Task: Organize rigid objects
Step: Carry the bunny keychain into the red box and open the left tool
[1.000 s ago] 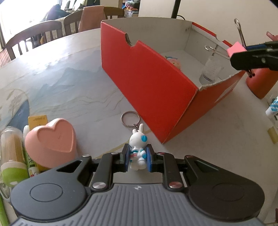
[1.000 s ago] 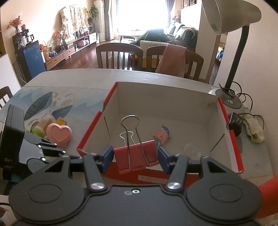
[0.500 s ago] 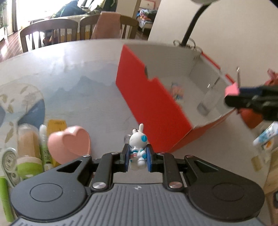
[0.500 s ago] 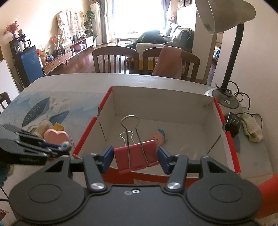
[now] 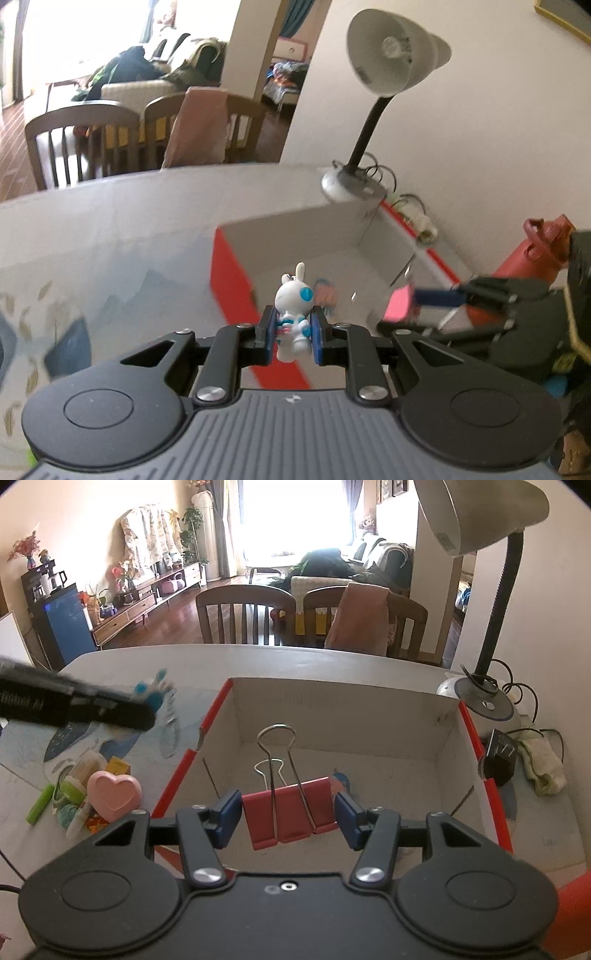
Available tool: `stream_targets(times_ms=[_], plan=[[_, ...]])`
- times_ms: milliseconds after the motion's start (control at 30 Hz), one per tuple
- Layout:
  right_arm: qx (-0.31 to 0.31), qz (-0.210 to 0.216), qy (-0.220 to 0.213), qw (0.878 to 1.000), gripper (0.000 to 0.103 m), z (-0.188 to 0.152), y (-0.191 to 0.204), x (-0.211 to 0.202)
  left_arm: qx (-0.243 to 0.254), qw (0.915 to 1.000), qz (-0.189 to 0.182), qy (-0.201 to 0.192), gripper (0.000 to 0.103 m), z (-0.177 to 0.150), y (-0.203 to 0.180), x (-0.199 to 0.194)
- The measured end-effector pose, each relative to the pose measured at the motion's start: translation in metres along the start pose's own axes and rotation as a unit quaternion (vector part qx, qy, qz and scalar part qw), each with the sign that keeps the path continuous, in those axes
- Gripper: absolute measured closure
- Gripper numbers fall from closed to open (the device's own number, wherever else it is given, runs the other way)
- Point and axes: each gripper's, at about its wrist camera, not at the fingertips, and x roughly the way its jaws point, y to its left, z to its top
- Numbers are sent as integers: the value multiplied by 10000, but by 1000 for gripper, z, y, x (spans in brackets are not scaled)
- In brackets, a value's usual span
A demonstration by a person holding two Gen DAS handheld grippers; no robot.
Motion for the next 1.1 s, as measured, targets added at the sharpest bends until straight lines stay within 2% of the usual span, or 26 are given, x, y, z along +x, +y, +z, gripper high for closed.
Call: stream_targets(times_ms=[167,467,800,1100], plan=[[58,-54,54,10000,48,2,-7,9,146,9999,-8,77,84,20,-15,25],[144,4,484,9987,48,-6,-17,39,390,9970,206,642,84,29,-27,97],[168,-156,1015,9946,50,-13,-21,73,870,9838,626,1436,84,19,-41,163],[200,-154,1230,9921,52,-19,-27,82,1027,9712,766,2008,84,11,-45,194]])
